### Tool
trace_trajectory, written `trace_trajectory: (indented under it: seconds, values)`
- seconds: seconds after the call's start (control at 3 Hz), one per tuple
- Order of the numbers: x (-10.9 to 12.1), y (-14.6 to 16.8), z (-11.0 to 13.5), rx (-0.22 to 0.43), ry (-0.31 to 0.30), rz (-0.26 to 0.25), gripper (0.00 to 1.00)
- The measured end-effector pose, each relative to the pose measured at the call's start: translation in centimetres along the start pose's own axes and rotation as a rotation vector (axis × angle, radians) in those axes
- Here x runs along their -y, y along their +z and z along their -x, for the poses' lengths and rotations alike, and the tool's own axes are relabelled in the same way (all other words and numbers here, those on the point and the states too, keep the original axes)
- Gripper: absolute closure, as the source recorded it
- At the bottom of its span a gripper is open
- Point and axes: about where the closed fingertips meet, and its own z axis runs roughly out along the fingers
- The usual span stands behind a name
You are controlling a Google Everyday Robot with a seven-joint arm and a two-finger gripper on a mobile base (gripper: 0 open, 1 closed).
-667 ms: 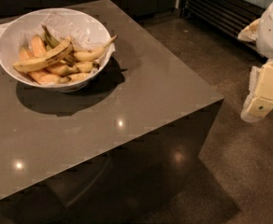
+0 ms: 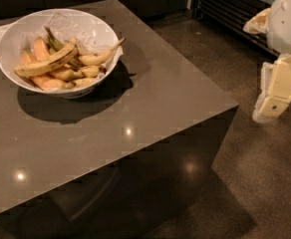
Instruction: Pick banana from white bowl
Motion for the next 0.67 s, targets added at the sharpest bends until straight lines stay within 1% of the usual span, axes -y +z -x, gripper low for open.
trace_trajectory:
  seconds: [0.33,0.67]
  values:
    - [1.0,-0.9,3.2,0.021,-0.111,-0.006,0.0]
    - [1.0,-1.1,6.8,0.027,-0.246,-0.001,0.0]
